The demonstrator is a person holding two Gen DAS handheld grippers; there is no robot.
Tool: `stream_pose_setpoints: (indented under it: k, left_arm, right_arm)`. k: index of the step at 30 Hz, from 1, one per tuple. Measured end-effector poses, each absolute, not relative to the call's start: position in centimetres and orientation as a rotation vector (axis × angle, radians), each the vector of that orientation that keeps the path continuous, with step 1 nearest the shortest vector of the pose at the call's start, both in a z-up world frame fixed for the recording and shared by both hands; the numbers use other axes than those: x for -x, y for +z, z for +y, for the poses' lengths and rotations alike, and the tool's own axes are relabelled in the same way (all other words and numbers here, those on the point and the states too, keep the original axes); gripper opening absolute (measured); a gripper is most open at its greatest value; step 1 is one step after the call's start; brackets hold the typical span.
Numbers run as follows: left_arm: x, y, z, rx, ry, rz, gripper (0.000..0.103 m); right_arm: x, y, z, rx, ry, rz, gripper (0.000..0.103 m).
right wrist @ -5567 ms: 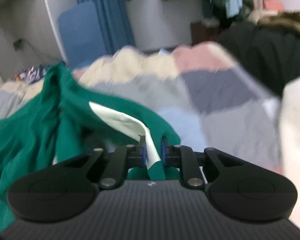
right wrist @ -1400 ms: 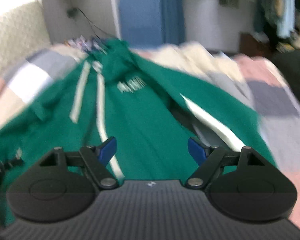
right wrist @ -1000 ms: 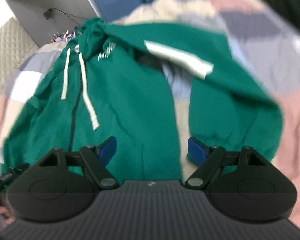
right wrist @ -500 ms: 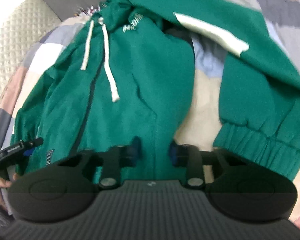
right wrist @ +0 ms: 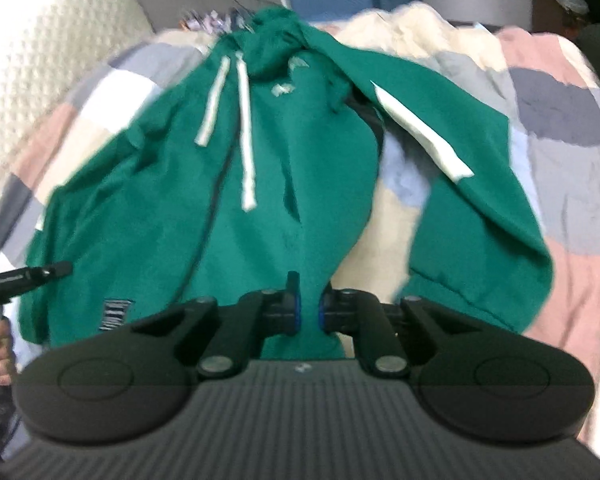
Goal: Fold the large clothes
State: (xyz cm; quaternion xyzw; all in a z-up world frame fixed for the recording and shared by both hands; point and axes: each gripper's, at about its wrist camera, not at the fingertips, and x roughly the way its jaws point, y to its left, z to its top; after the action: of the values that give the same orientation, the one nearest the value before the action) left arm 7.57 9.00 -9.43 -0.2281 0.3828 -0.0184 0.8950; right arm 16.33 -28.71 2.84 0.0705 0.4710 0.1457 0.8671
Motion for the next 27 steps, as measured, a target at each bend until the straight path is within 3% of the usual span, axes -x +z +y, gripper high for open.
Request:
stream_pose_setpoints:
  k: [3,5,7,9,10,11,14,19,27]
  left_arm:
    - [-8.2,-10.5,8.6,0.448,-0.025,0.83,0.008]
    - [-8.4,-10.5,8.3,0.419,-0.018,0.83,0.009]
    - [-8.4,-10.5,8.3,0.399,-0.011,0.824,0.021]
    - [-8.2,-10.0,8.2,0.384,0.014,0.798,0.058]
    - [-8.0,-9.6,8.0,0.377,0.016,0.769,0.061]
    - [-7.8,-9.1,7.6,0.367,0.012,0.747,0.062]
    - [-7.8,-7.9,6.7,0.348,-0.019,0.685,0.062]
    - [-9.5,-6.8,3.8,0.329,-0.082,0.618,0.062]
    - [-13.2,-9.3,1.4,0.313,-0.116,0.665,0.062]
  right_arm:
    - [-16.9,1.2,-29.5,-0.171,0.267,1.03,0.013]
    - [-16.9,0.7,-30.1,-0.209,0.265,1.031,0.02]
    - [-17.0,0.4,-30.8,-0.24,0.263,1.033,0.028]
    - [-16.9,0.8,-31.6,-0.232,0.244,1.014,0.036]
    - [-16.9,1.1,-32.2,-0.228,0.23,0.996,0.044]
    - [-16.7,1.7,-32.8,-0.221,0.205,0.96,0.056]
    - [-16.8,3.0,-35.0,-0.223,0.15,0.856,0.071]
    - [-19.1,1.9,-38.8,-0.246,0.049,0.821,0.073]
    - [-21.7,-3.8,-40.2,-0.189,0.063,0.906,0.071]
